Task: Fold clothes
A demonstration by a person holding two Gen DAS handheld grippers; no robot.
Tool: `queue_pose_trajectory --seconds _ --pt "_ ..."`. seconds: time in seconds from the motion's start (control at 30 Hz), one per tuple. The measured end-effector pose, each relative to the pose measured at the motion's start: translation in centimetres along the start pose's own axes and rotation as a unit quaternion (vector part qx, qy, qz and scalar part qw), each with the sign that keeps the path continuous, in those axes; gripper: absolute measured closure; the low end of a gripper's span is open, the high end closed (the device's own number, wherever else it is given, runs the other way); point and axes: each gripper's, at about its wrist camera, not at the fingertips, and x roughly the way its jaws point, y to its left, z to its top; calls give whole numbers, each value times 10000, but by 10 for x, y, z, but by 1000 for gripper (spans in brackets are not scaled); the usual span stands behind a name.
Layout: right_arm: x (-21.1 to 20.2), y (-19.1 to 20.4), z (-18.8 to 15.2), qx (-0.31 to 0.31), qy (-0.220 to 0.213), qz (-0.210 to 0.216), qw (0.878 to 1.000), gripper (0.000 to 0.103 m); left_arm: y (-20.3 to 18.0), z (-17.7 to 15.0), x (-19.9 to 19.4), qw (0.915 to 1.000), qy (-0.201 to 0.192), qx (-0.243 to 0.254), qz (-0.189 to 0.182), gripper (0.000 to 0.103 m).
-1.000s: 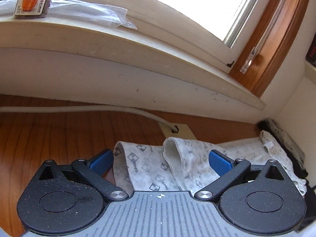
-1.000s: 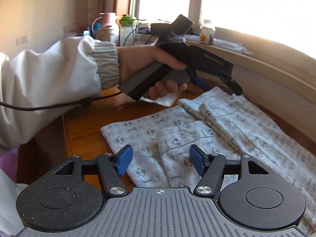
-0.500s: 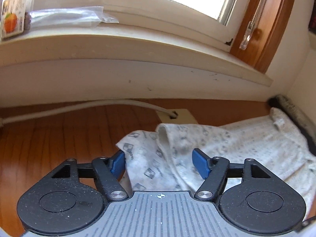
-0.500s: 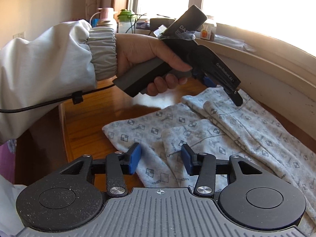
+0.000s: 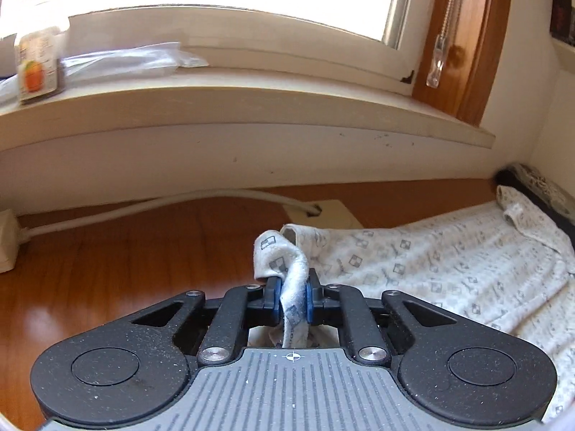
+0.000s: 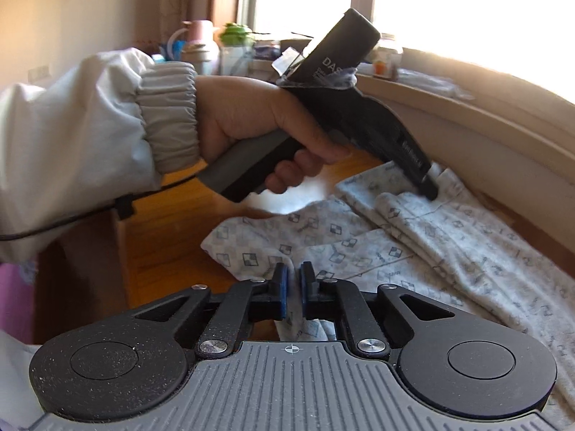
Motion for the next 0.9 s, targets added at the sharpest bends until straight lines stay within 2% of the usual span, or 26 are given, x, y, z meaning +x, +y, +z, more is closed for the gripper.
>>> queue_pose_trajectory --seconds 0.2,0.37,0.5,0.67,0.77,0.9 --pt "-7 9 0 -133 -249 -53 9996 97 -4 14 -18 9996 -239 -26 -121 91" --pt "-35 4 10 -204 -687 -435 9965 97 -7 25 -34 9988 -438 -47 -222 91" --pt "-69 -12 14 -143 -978 -743 9923 97 -38 54 -40 9965 -645 65 -534 92" --pt "-127 -42 7 131 -1365 -1283 9822 97 -106 100 -24 9920 -731 485 -903 92" --pt "-169 -61 -7 360 -1565 -1732 9717 97 -160 125 -2 9874 -708 838 -1139 92" --pt "-227 -91 -39 768 -1684 -2396 9531 97 -243 147 40 9777 -663 1121 -1650 94"
